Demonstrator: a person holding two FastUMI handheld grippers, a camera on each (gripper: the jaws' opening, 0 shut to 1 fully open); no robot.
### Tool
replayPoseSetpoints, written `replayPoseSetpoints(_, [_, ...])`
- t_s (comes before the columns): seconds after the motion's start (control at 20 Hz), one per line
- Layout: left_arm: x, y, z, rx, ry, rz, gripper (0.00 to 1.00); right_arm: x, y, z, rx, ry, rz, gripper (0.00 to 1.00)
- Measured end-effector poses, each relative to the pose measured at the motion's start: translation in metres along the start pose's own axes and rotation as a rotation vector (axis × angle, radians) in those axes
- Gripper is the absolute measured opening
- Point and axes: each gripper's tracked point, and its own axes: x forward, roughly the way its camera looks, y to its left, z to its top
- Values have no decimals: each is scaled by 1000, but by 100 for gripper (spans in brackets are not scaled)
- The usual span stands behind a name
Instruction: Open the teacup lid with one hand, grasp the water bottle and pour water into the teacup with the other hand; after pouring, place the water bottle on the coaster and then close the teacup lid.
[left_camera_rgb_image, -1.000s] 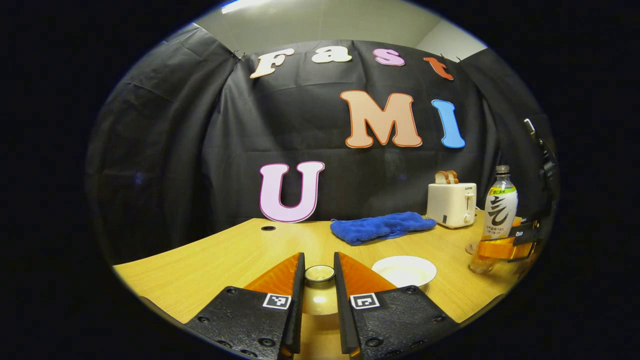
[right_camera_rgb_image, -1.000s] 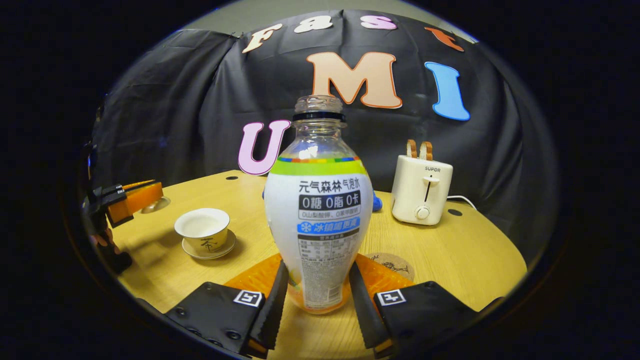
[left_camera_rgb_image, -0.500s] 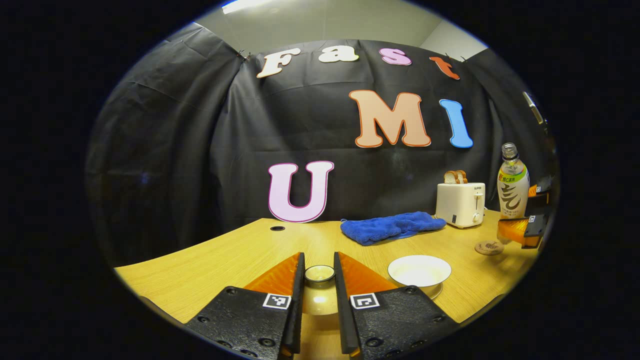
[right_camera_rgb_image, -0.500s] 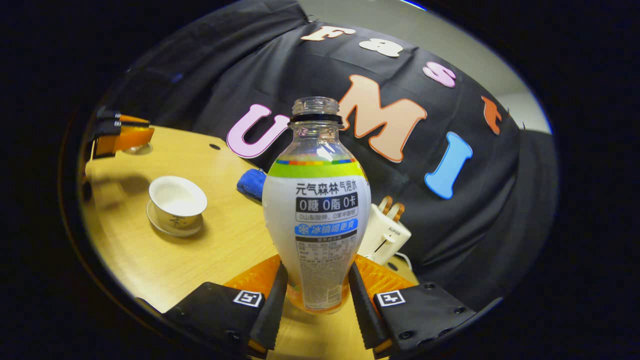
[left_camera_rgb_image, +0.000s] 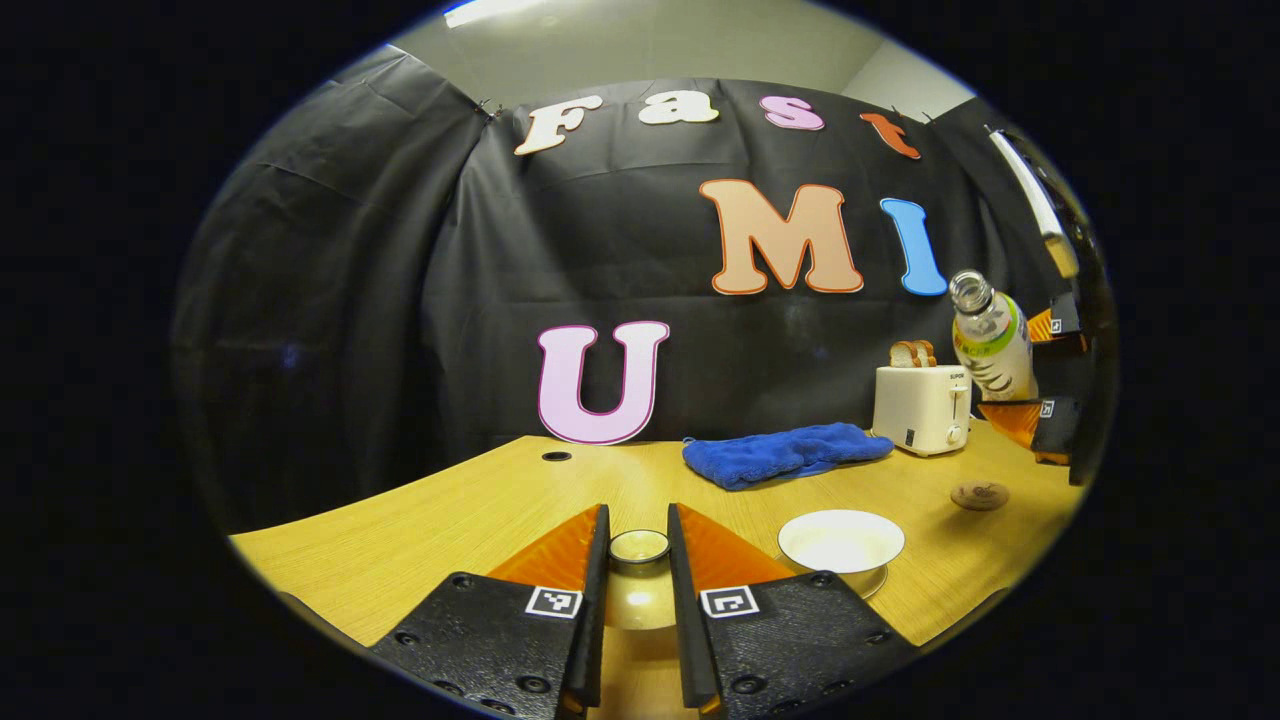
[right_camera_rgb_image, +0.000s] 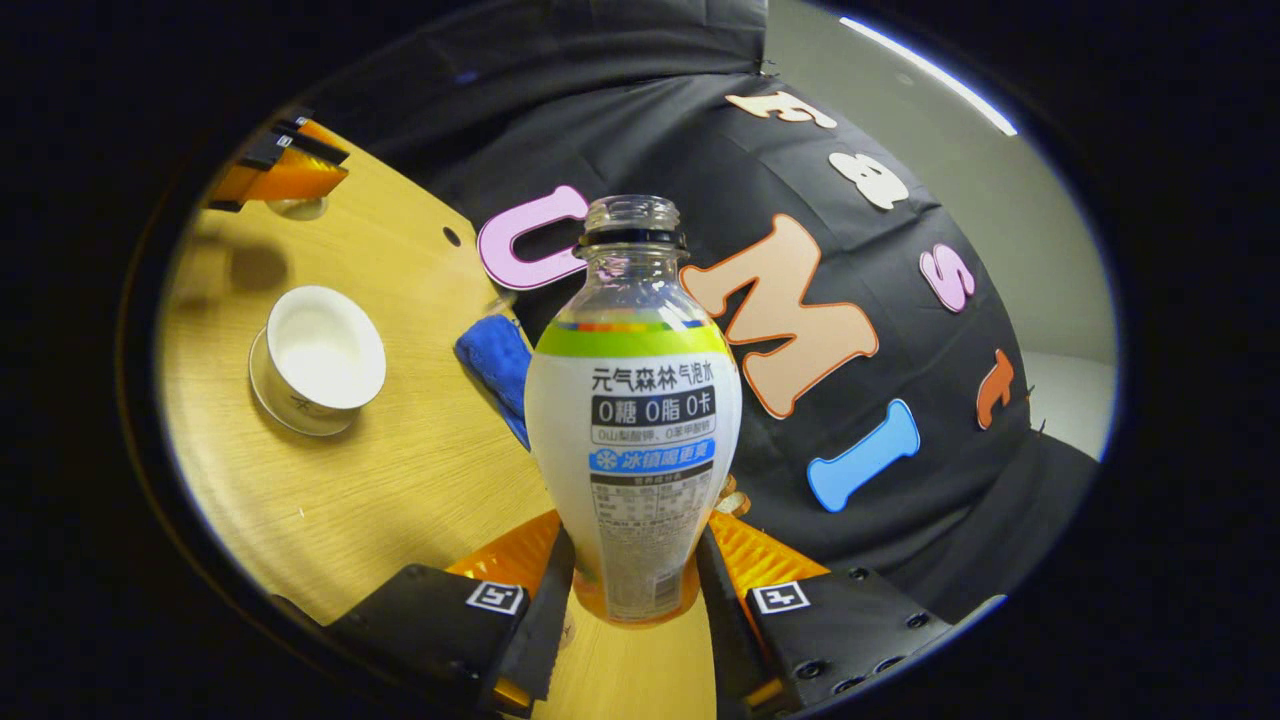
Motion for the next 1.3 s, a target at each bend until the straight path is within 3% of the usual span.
replayPoseSetpoints(0.25, [1, -1, 0, 0, 1, 0, 28, 7, 34, -1, -145, -1, 32, 67])
replayPoseSetpoints(0.8, [0, 0, -1, -1, 2, 0, 28, 17, 54, -4, -512, -22, -30, 68])
replayPoseSetpoints(1.3, [0, -1, 0, -1, 3, 0, 29, 22, 38, 11, -744, -79, -161, 68])
